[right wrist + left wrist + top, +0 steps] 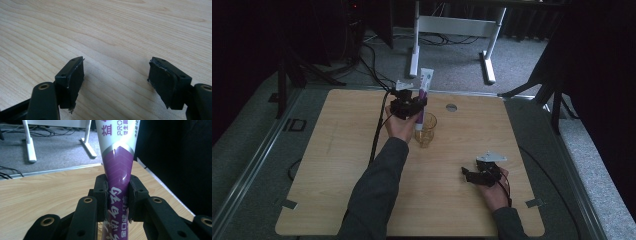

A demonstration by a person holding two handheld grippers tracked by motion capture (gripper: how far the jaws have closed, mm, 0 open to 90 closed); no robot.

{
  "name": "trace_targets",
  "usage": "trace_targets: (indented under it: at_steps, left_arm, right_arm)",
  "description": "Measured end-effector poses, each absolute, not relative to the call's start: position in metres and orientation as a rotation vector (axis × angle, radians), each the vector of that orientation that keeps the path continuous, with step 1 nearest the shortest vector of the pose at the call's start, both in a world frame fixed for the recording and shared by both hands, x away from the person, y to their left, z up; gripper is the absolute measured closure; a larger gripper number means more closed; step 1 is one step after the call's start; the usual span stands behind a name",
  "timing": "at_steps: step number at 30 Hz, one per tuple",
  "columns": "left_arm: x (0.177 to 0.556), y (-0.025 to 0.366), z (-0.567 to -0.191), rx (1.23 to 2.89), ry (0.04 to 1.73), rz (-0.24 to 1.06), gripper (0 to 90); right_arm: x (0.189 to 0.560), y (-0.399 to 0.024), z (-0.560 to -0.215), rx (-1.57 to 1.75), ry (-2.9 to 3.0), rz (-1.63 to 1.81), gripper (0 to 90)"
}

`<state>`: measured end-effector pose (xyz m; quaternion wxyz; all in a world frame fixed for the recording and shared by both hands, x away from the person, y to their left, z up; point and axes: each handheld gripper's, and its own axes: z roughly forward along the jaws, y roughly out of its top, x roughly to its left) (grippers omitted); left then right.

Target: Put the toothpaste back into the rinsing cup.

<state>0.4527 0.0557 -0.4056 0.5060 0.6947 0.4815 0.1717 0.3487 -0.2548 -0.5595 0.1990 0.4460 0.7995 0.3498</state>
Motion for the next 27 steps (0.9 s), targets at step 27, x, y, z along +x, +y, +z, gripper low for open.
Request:
trace_targets:
  at_steps: [27]
  left_arm:
    - [0.473,0.034,-0.419,1.693,1.125,0.44,71.4]
  right_arm:
    - [0.348,-0.255,-0.559,1.245,2.24,0.98,28.2]
